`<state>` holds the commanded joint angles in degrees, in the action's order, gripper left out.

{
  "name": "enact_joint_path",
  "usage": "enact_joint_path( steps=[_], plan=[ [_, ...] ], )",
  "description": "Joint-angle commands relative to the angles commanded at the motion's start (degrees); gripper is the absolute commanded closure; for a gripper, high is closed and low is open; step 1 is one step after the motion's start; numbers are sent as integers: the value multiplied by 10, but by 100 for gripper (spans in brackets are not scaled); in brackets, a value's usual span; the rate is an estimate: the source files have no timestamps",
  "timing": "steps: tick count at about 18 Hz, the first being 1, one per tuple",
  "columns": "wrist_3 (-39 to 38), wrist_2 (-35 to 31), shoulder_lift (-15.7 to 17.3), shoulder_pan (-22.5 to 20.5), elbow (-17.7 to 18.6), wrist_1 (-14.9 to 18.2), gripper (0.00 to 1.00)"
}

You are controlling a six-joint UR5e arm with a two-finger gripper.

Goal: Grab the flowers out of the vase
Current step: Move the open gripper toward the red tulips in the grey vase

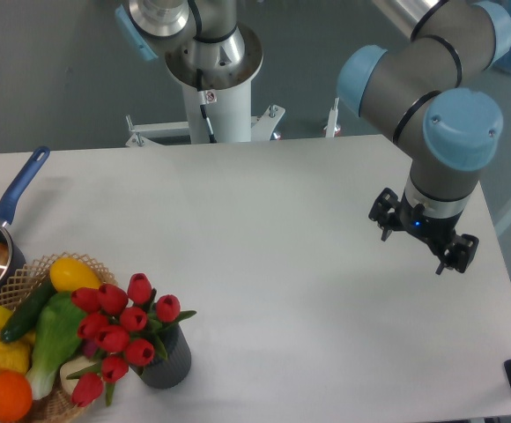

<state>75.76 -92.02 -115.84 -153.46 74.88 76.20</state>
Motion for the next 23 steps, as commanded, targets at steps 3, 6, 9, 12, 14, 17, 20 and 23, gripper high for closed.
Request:
enact_joint_path(
  steps=[3, 6, 9, 12, 14, 17, 20, 23],
  plan=[
    [-1, 6, 1, 4, 1, 1, 0],
    [-13, 32, 6, 9, 35, -19, 0],
    [-40, 64, 54, 4, 143, -153, 0],
    [-41, 60, 75, 14, 203, -210, 0],
    [-54, 67, 96, 35, 208, -207, 0],
    [-133, 117, 111, 44, 212, -210, 0],
    [-171, 154, 135, 52, 213, -251, 0],
    [-201, 166, 148, 61, 234, -257, 0]
  ],
)
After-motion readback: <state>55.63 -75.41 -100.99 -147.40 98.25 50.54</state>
